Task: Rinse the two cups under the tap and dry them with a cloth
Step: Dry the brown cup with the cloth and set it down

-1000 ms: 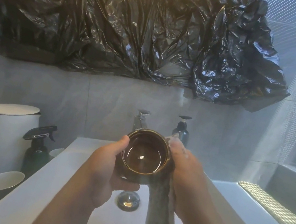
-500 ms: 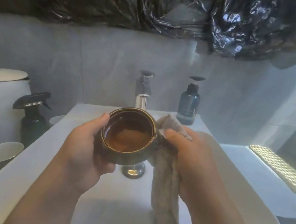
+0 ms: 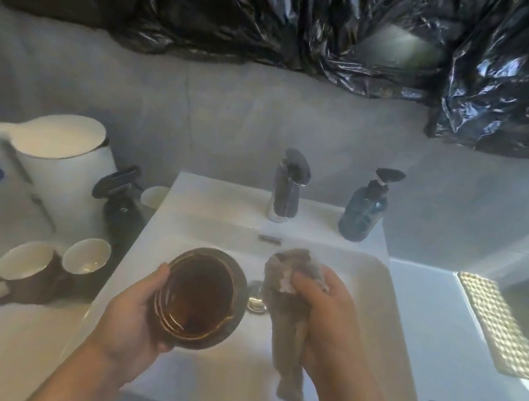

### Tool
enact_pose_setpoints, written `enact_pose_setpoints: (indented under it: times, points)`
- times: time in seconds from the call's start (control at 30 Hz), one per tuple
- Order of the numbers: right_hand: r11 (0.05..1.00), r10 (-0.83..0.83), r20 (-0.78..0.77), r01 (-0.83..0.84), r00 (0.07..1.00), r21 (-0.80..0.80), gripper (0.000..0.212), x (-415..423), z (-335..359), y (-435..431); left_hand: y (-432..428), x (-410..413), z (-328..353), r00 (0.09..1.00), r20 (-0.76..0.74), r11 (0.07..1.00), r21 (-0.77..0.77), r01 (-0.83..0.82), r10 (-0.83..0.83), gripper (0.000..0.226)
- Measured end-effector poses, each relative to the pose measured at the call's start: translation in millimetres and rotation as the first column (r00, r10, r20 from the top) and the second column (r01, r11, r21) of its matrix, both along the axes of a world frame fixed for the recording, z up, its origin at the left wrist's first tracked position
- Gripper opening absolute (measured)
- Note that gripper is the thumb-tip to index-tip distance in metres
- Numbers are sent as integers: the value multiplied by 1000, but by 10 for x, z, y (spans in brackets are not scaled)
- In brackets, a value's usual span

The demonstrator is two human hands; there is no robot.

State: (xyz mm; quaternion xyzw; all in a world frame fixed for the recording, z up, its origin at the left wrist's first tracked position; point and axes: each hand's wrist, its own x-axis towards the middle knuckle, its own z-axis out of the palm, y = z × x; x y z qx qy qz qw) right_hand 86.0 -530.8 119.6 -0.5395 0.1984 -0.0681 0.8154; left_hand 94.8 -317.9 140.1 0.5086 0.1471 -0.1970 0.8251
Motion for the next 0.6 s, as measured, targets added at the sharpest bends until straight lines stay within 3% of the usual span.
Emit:
enact_pose_setpoints:
  times: [0.13, 0.27, 0.4, 0.6]
  points:
    - [992, 63, 5, -63, 998, 106, 46, 237, 267, 150, 213, 45, 229, 999, -17, 999, 33, -36, 37, 43]
    - [981, 133, 42, -138, 990, 136, 48, 637, 463, 415, 424, 195, 400, 998, -40, 998, 29, -56, 57, 40]
    - [985, 169, 80, -165, 982, -53, 17, 1162, 725, 673, 616, 446, 515, 994, -86, 998, 0, -64, 64, 42]
    - [967, 85, 181, -37, 980, -252, 24, 1954, 1058, 806, 891, 910, 556, 984, -178, 990, -137, -23, -1, 49]
